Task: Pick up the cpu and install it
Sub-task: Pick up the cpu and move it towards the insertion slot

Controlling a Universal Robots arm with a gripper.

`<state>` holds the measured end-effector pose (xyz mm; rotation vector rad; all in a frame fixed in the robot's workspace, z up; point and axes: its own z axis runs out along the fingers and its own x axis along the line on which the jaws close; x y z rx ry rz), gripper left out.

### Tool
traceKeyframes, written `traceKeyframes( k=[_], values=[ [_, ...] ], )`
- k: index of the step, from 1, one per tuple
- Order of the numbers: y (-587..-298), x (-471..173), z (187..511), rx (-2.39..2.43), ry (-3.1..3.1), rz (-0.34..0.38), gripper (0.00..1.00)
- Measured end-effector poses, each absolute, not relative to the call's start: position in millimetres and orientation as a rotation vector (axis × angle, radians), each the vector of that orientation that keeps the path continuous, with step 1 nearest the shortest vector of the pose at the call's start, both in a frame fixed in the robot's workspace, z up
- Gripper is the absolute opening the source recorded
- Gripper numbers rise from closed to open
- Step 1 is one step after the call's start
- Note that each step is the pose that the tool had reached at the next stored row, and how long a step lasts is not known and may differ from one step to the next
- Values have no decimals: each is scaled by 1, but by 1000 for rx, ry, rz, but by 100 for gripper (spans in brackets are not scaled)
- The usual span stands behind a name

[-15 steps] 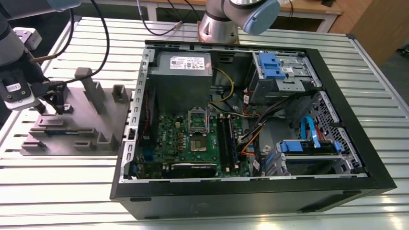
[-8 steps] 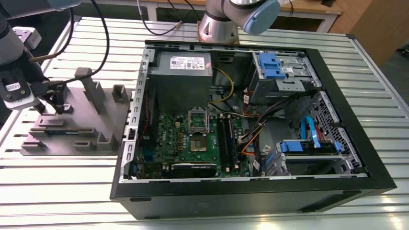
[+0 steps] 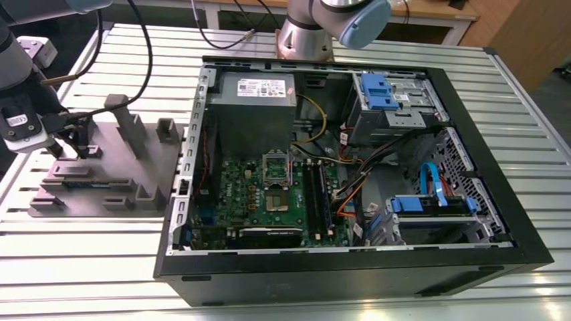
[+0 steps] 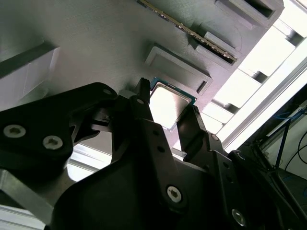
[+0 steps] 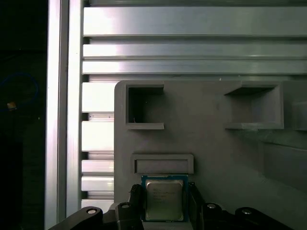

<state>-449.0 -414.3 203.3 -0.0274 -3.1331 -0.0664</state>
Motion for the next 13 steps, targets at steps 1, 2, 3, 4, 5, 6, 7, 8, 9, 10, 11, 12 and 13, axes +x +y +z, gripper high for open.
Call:
traceKeyframes(
  k=[1, 2, 3, 4, 5, 6, 7, 8, 9, 10, 11, 12, 13],
  values=[
    [-414, -449, 203, -27, -3133, -66, 47],
    [-414, -449, 204, -27, -3133, -66, 47],
    [-414, -449, 204, -27, -3133, -66, 47],
    [-414, -449, 204, -27, -3133, -66, 47],
    [-414, -449, 205, -27, -3133, -66, 47],
    [-414, -449, 205, -27, -3133, -66, 47],
    [-414, -449, 205, -27, -3133, -66, 47],
    [-414, -449, 206, -27, -3133, -66, 47],
    [-414, -449, 206, -27, -3133, -66, 47],
    [-414, -449, 207, -27, -3133, -66, 47],
    [-414, -449, 207, -27, -3133, -66, 47],
    [-414, -449, 208, -27, -3133, -66, 47],
    [-414, -449, 209, -27, -3133, -66, 47]
  ],
)
